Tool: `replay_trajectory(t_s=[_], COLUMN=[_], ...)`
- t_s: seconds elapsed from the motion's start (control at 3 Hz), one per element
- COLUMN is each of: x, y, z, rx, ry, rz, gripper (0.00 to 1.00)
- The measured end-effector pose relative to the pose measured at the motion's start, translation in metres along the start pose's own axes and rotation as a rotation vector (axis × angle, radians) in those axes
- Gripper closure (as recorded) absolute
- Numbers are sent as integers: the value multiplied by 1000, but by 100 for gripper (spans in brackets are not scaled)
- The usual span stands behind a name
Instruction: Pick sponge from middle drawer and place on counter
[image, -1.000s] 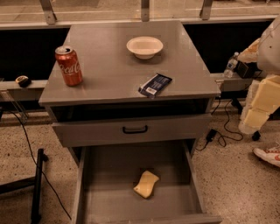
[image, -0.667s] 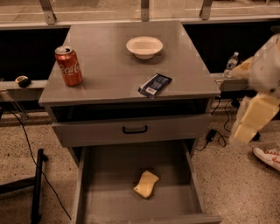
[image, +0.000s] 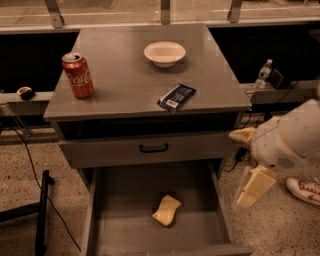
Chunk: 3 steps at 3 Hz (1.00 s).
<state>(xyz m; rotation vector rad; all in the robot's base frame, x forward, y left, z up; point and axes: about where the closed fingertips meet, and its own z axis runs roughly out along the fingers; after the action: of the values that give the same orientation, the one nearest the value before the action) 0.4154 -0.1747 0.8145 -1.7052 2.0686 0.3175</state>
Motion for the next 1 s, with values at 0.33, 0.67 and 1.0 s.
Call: replay_trajectory(t_s=[0.33,0.67,1.0], x=[0,-5,-20], y=[1,-24,-12], z=[1,50,125], rx=[-3,11,-28], ry=[0,-149,-353], rz=[-15,75,149], gripper=[0,0,0])
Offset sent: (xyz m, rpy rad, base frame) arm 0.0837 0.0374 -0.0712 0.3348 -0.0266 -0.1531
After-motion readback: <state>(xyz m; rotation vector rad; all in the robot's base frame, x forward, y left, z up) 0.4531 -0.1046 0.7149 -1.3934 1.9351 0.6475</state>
